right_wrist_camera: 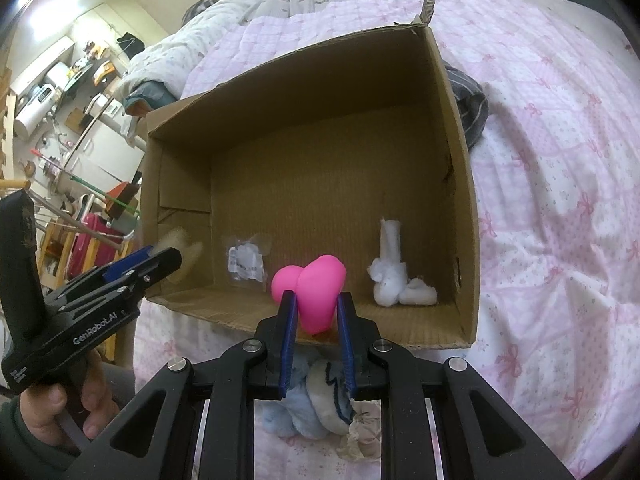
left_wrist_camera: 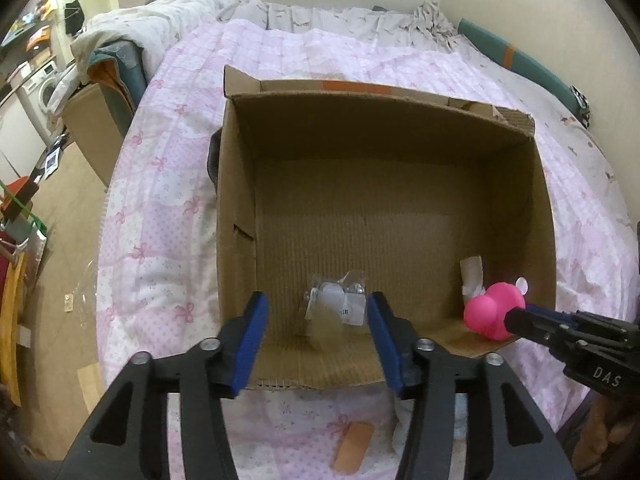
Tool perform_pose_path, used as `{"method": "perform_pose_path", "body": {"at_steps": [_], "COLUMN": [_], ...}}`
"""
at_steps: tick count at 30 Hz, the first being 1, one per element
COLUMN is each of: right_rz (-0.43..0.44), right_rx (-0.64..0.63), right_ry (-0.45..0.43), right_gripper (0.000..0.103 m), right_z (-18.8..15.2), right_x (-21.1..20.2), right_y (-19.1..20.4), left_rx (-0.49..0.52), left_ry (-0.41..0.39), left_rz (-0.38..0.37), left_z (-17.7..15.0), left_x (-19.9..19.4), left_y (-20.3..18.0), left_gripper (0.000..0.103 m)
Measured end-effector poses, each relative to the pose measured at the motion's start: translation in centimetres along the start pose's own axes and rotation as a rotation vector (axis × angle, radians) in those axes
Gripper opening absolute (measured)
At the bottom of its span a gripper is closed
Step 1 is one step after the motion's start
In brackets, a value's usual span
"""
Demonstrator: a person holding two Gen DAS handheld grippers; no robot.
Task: Organize soft objects
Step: 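Open the left gripper to drop the tan piece while the right gripper drops the pink sponge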
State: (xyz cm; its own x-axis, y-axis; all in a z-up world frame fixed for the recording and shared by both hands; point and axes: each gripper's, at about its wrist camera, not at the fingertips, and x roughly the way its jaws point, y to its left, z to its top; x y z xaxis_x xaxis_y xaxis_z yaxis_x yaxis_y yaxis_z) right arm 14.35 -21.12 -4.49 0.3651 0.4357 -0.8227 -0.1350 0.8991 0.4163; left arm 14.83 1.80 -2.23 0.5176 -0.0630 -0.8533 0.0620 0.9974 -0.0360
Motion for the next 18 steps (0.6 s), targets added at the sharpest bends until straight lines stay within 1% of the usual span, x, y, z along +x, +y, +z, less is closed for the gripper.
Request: {"method": "perform_pose_path", "body": {"at_steps": [3,8,9,11,12,13,14,15,18], "right_rz": [-0.002,0.002,0.005,0.011,0.009,0.011,0.015,0.017,0.013], "right_rx": [0.005,0.029,0.034,0.042,0.047,0.052,0.056,0.054,0.065], "right_ry": [0.0,-0.016,-0.021,-0.04,-0.056,-0.075,-0.098,-0.101,-0.089], "right_gripper": [0.021,0.022,0.025,0.047,0.08,0.091,0.091,0.09,0.09], "right_z": [0.0,0.1,0.2,0.3,0.4,0.4,0.5,0.6,0.6], "right_x": [0.0,-0.2,-0.2,-0.5,-0.8,-1.0,-1.3,-1.4,-1.1], "right_y": [-0.1,-0.4,-0.5,-0.5,-0.5,-0.5,-0.5,-0.5,-0.7], "left_rx": [0.019,0.032,0.031,0.028,0.026,0.026,0.027,0.027,0.026], "left_ry": [-0.02,-0.035,-0.037,-0.043,-0.045,-0.046,-0.046,-0.047,-0.047], "left_rz": [0.03,0.044,0.044,0.042,0.044,0.048,0.055,0.058,0.062], "left_z": [0.0,0.1,0.2,0.2,0.2,0.3,0.3,0.2,0.3], "left_x": [-0.3,-0.6,-0.7,-0.8,-0.9,-0.9,-0.9,-0.9,-0.9], "left_y": [-0.3,-0.4,-0.4,-0.4,-0.4,-0.4,-0.4,-0.3,-0.3], "left_gripper": [0.06,0.061,0.061,0.061,0.061,0.061,0.061,0.061,0.062]}}
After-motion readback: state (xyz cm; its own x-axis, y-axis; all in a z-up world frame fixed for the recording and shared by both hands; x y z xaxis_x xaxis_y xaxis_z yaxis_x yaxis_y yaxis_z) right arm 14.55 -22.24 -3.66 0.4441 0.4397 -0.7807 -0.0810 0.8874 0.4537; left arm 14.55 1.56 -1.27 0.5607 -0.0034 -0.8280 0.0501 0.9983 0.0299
